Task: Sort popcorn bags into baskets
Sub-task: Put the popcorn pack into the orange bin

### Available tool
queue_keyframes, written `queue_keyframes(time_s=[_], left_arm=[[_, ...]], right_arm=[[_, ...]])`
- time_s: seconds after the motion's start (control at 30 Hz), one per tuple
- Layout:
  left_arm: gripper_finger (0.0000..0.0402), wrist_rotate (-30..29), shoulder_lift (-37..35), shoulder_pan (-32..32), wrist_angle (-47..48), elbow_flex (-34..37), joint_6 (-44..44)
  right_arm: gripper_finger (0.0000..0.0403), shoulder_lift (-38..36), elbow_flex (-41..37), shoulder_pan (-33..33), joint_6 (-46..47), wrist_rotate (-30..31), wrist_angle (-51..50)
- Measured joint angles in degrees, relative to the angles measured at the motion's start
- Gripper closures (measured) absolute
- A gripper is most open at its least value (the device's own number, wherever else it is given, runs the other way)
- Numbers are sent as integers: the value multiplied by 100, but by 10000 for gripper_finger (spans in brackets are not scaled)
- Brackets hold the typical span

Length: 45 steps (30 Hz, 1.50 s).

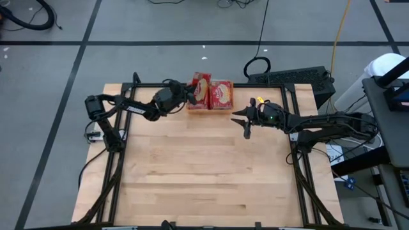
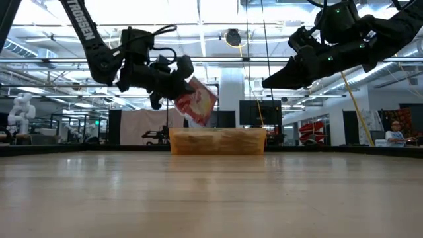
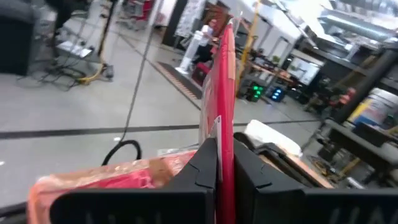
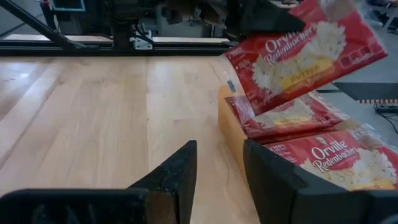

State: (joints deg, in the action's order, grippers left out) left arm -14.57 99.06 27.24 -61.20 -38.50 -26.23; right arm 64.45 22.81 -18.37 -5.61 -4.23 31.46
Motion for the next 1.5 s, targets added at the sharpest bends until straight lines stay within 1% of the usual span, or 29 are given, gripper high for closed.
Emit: queue_keyframes(time_s=[0.17, 0.23, 0.6, 0.77, 0.97, 1.0, 1.07, 1.17, 1.23, 1.3, 1.4, 1.47, 1.5], left_arm=[[348, -396, 229, 4, 7, -2, -321], [341, -484, 296, 7, 64, -2, -419], [335, -648, 381, 7, 148, -7, -370], [335, -662, 381, 17, 481, -7, -251], [334, -656, 351, 22, 540, -7, -173], [334, -636, 323, 22, 507, -7, -98], [334, -404, 288, 11, 330, -14, 145], [334, 252, 229, 4, 449, -133, 482], [334, 667, 219, 0, 1029, -403, 626], [334, 951, 223, -30, 2146, -835, 628], [334, 983, 239, -84, 4044, -1683, 940], [334, 869, 350, -96, 5003, -2186, 1256], [334, 847, 374, -82, 5399, -2318, 1379]], right_arm=[[277, 0, 0, 0, -2, 0, -13], [277, 2, 0, 0, -2, 0, -27], [277, 2, 0, 0, -4, -4, -44], [277, 2, 0, 0, -4, -4, -48], [277, 2, 0, 0, -4, -4, -119], [277, 2, 0, 0, -4, -4, -135], [277, 6, 0, 0, -4, -4, -164], [277, 40, 0, 0, -4, -4, -166], [277, 42, 0, 0, -4, -4, -161], [277, 42, 0, -2, -4, -1, -143], [277, 42, 0, 0, -15, 134, -107], [277, 42, 0, -2, -17, 260, -66], [277, 42, 0, -2, -23, 290, -49]])
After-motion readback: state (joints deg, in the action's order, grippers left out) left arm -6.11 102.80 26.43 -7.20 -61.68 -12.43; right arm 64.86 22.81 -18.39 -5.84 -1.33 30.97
